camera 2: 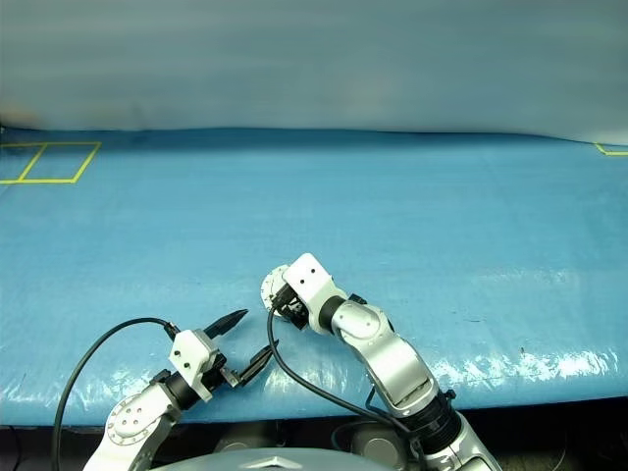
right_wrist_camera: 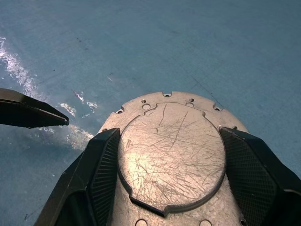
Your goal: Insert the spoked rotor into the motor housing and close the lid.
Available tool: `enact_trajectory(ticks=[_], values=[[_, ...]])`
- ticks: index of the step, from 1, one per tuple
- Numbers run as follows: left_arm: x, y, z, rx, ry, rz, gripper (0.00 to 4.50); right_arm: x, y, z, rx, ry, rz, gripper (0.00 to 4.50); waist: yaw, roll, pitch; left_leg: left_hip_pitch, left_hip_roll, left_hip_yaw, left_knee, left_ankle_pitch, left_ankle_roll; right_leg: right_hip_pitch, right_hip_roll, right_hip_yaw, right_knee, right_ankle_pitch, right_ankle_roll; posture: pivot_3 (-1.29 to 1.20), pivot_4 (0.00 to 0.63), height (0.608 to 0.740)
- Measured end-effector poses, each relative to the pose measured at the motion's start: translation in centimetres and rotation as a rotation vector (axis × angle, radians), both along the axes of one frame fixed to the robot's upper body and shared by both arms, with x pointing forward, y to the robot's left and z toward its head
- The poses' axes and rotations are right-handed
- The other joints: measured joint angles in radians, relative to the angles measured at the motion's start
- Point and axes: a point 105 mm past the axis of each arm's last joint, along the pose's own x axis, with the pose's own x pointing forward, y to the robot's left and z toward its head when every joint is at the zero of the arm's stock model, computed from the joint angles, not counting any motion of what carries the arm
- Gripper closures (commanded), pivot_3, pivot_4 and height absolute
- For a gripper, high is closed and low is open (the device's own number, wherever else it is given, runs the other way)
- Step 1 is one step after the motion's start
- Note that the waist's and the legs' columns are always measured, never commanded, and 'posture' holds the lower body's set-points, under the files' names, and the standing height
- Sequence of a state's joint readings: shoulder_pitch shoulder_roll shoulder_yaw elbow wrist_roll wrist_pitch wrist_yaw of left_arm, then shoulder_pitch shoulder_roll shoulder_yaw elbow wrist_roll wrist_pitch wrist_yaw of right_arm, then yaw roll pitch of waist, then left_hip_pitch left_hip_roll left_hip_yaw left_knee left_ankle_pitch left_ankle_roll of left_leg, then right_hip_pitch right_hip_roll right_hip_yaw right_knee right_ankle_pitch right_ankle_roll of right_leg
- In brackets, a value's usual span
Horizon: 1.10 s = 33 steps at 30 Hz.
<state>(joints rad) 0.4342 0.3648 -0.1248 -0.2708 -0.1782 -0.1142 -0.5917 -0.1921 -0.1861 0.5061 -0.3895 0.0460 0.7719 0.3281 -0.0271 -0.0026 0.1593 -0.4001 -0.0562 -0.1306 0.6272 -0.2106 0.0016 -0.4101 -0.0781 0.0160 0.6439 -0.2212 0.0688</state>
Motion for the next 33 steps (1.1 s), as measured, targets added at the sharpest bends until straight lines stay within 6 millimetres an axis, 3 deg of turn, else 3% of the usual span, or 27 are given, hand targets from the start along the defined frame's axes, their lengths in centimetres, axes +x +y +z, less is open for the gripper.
enact_trajectory(ticks=[33], values=[[0.02, 0.00, 0.00, 0.000, 0.001, -0.001, 0.00, 0.23, -0.02, 0.01, -0.048, -0.007, -0.004, 1.48, 0.001, 0.001, -0.001, 0.000, 0.001, 0.000, -0.001, -0.001, -0.001, 0.000, -0.001, 0.000, 0.000, 0.000, -0.001, 0.00, 0.150, 0.740]])
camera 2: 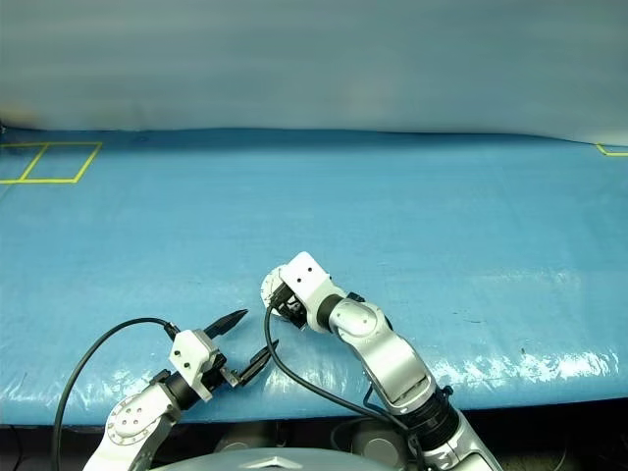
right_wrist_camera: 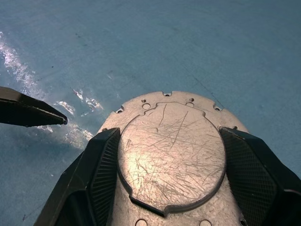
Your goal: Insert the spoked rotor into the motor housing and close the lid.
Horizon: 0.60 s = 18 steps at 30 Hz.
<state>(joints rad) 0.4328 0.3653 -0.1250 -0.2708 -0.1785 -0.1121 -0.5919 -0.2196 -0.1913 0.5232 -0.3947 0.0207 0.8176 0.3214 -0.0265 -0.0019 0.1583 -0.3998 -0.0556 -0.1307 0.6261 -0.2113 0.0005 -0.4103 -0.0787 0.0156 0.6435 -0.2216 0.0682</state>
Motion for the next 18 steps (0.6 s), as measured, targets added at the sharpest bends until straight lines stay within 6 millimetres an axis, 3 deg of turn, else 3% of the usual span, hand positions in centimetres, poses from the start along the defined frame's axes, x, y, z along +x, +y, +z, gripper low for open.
enact_trajectory(ticks=[12, 18], values=[[0.0, 0.1, 0.1, -0.017, 0.003, 0.013, 0.00, 0.2, -0.2, -0.1, 0.036, 0.021, -0.036, 1.48, 0.001, 0.000, -0.001, 0.000, 0.000, -0.001, 0.000, 0.000, 0.000, 0.000, 0.000, 0.000, 0.000, 0.000, 0.000, 0.00, 0.150, 0.740], [3.2, 3.1, 3.5, -0.126, -0.036, 0.219, 0.00, 0.3, -0.3, -0.2, 0.036, 0.024, -0.040, 1.48, 0.002, 0.000, -0.001, 0.000, 0.000, -0.003, 0.000, 0.000, -0.001, 0.000, 0.000, -0.002, 0.001, 0.000, 0.000, 0.00, 0.150, 0.740]])
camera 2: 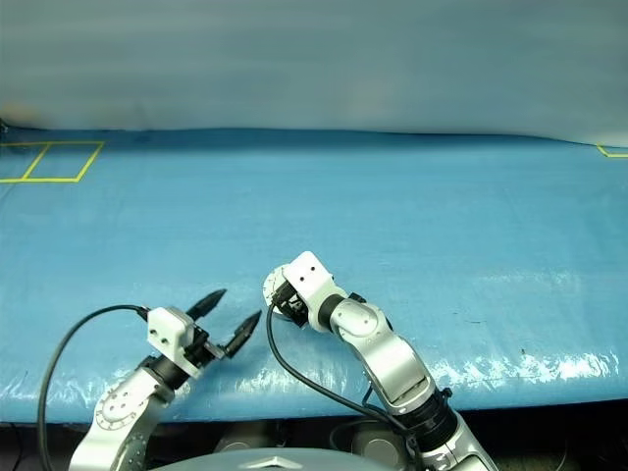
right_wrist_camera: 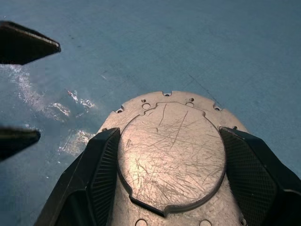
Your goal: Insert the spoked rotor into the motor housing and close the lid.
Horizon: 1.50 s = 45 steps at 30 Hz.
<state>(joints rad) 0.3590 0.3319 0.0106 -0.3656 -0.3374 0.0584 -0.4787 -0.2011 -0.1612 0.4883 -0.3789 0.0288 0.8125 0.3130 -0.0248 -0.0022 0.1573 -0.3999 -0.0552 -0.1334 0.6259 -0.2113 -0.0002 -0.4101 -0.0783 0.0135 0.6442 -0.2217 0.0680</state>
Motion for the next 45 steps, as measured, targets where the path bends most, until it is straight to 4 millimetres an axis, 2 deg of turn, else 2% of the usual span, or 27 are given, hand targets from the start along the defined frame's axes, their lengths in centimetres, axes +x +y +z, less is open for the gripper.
enact_trajectory(ticks=[3, 6, 9, 15, 18, 21, 26, 32, 39, 45], values=[[1.6, 1.4, 2.4, -0.088, -0.028, 0.097, 0.00, 0.0, 0.0, 0.0, 0.000, 0.002, 0.002, 1.48, 0.000, -0.001, 0.000, 0.000, 0.000, 0.000, 0.000, 0.001, 0.000, 0.001, 0.000, 0.000, 0.000, 0.000, 0.000, 0.00, 0.150, 0.740], [2.6, 2.3, 3.7, -0.185, -0.001, 0.131, 0.00, 0.0, 0.0, -0.1, 0.002, 0.004, 0.003, 1.48, -0.001, -0.001, -0.001, 0.001, -0.001, 0.000, 0.000, 0.001, 0.000, 0.001, 0.001, 0.000, 0.000, 0.000, 0.000, 0.00, 0.150, 0.740], [3.2, 2.0, 4.2, -0.304, 0.075, 0.091, 0.59, 0.0, 0.1, -0.1, 0.003, 0.005, 0.000, 1.48, -0.001, -0.002, -0.001, 0.002, -0.001, 0.000, 0.000, 0.001, 0.000, 0.002, 0.001, 0.000, 0.000, 0.000, 0.000, 0.00, 0.150, 0.740], [3.3, 0.0, 4.4, -0.380, 0.214, -0.078, 2.67, 0.0, 0.1, -0.1, 0.006, 0.007, -0.006, 1.48, -0.002, -0.002, -0.001, 0.003, -0.001, 0.000, 0.000, 0.001, 0.000, 0.002, 0.001, 0.000, 0.000, 0.000, 0.000, 0.00, 0.150, 0.740], [3.7, -0.6, 3.9, -0.399, 0.305, -0.125, 3.67, 0.1, 0.1, -0.1, 0.007, 0.007, -0.009, 1.48, -0.002, -0.002, -0.001, 0.003, -0.001, 0.000, 0.000, 0.002, -0.001, 0.003, 0.002, 0.000, 0.000, 0.000, 0.000, 0.00, 0.150, 0.740], [4.1, -1.2, 3.4, -0.421, 0.377, -0.159, 4.47, 0.1, 0.2, -0.1, 0.008, 0.008, -0.009, 1.48, -0.002, -0.002, -0.001, 0.003, -0.001, 0.000, 0.000, 0.002, -0.001, 0.003, 0.002, 0.000, 0.000, 0.000, 0.000, 0.00, 0.150, 0.740], [5.2, -1.4, 2.4, -0.449, 0.464, -0.157, 4.47, 0.1, 0.2, -0.1, 0.010, 0.008, -0.009, 1.48, -0.003, -0.002, -0.001, 0.003, -0.001, 0.000, 0.000, 0.002, -0.001, 0.003, 0.002, 0.000, 0.000, 0.000, 0.000, 0.00, 0.150, 0.740], [6.0, -1.9, 1.2, -0.388, 0.525, -0.170, 4.47, 0.2, 0.3, -0.1, 0.011, 0.008, -0.012, 1.48, -0.002, -0.002, -0.001, 0.004, -0.001, 0.000, -0.001, 0.002, -0.002, 0.002, 0.002, 0.000, 0.000, 0.000, 0.000, 0.00, 0.150, 0.740], [6.5, -2.5, 0.9, -0.340, 0.544, -0.193, 4.47, 0.2, 0.2, -0.1, 0.012, 0.007, -0.013, 1.48, -0.002, -0.002, -0.001, 0.003, -0.001, 0.000, -0.001, 0.003, -0.002, 0.002, 0.002, 0.001, 0.000, 0.000, 0.000, 0.00, 0.150, 0.740], [6.2, -3.1, 0.2, -0.287, 0.568, -0.228, 4.47, 0.2, 0.2, -0.1, 0.012, 0.007, -0.014, 1.48, -0.001, -0.002, -0.001, 0.003, -0.001, 0.000, -0.002, 0.003, -0.002, 0.002, 0.002, 0.001, 0.000, 0.000, 0.000, 0.00, 0.150, 0.740]])
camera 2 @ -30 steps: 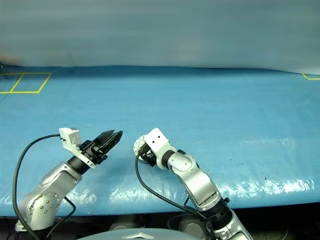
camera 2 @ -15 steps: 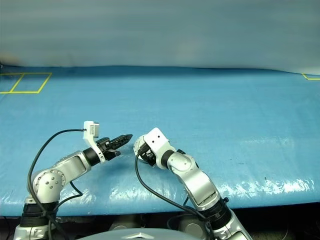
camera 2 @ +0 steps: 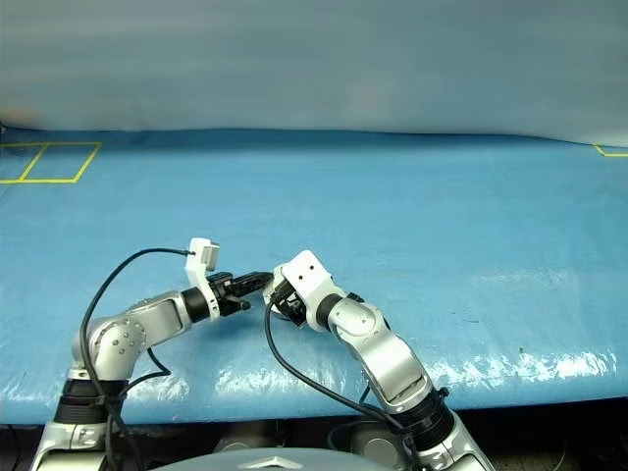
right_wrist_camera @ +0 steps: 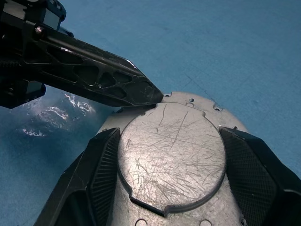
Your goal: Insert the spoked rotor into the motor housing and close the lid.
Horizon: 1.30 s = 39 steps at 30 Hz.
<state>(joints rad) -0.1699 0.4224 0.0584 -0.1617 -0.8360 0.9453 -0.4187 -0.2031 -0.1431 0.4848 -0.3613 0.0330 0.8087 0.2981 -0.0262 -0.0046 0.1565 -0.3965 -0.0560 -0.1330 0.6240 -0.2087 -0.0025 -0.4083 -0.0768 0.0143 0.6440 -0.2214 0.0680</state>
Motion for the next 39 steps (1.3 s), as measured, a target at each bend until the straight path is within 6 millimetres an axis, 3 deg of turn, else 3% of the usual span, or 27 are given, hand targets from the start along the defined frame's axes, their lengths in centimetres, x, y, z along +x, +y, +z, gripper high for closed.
enact_trajectory(ticks=[6, 7, 10, 17, 23, 28, 32, 39], values=[[0.0, -0.1, -0.1, 0.039, -0.035, -0.031, 4.47, 0.0, -0.1, 0.0, -0.002, 0.000, -0.001, 1.48, 0.001, 0.000, 0.000, 0.000, 0.000, 0.000, -0.001, 0.000, 0.000, 0.000, -0.001, 0.000, 0.000, 0.000, 0.000, 0.00, 0.150, 0.740], [0.0, -0.1, -0.1, 0.044, -0.040, -0.036, 4.50, 0.0, -0.1, 0.0, -0.001, 0.000, -0.002, 0.76, 0.001, 0.000, 0.000, 0.000, 0.000, 0.000, -0.001, 0.000, 0.000, 0.000, -0.001, 0.000, 0.000, 0.000, 0.000, 0.00, 0.150, 0.740], [0.0, -0.3, 0.0, 0.044, -0.048, -0.050, 4.50, 0.2, -0.5, 0.0, -0.001, -0.001, -0.016, 0.01, 0.004, 0.000, 0.000, 0.000, -0.001, 0.000, -0.001, 0.000, 0.000, 0.000, -0.001, 0.000, -0.001, 0.000, 0.000, 0.00, 0.150, 0.740], [-0.1, -0.6, 0.0, 0.061, -0.073, -0.082, 4.50, -0.3, -1.8, 0.0, 0.045, 0.016, -0.039, 0.01, 0.014, -0.002, -0.001, 0.000, -0.002, 0.000, -0.004, 0.000, 0.001, 0.000, -0.002, 0.000, -0.003, -0.001, 0.000, 0.00, 0.150, 0.740], [-0.3, -0.4, -0.2, 0.080, -0.082, -0.091, 4.50, -2.1, -4.8, 0.3, 0.298, 0.184, -0.078, 0.01, 0.014, -0.001, 0.000, -0.003, -0.002, -0.001, -0.004, -0.001, 0.001, -0.001, -0.003, 0.000, -0.003, -0.002, 0.001, 0.00, 0.150, 0.740], [-0.3, -0.4, -0.1, 0.084, -0.098, -0.099, 4.50, -2.6, -6.2, 2.6, 0.521, 0.263, -0.104, 0.01, 0.015, -0.001, 0.001, -0.003, -0.001, -0.001, -0.005, -0.001, 0.001, -0.002, -0.002, 0.000, -0.002, -0.002, 0.000, 0.00, 0.150, 0.740], [-0.4, -0.4, -0.1, 0.087, -0.107, -0.108, 4.50, -2.6, -6.2, 1.8, 0.636, 0.393, -0.182, 0.01, 0.015, -0.001, 0.001, -0.004, -0.002, 0.000, -0.006, -0.001, 0.001, -0.003, -0.003, 0.000, -0.003, -0.002, 0.000, 0.00, 0.150, 0.740], [-0.6, -0.3, -0.1, 0.091, -0.118, -0.107, 4.50, -2.3, -5.5, -0.8, 0.681, 0.581, -0.291, 0.01, 0.014, 0.000, 0.001, -0.004, -0.002, 0.000, -0.008, -0.001, 0.001, -0.004, -0.003, 0.000, -0.004, -0.003, 0.000, 0.00, 0.150, 0.740]])
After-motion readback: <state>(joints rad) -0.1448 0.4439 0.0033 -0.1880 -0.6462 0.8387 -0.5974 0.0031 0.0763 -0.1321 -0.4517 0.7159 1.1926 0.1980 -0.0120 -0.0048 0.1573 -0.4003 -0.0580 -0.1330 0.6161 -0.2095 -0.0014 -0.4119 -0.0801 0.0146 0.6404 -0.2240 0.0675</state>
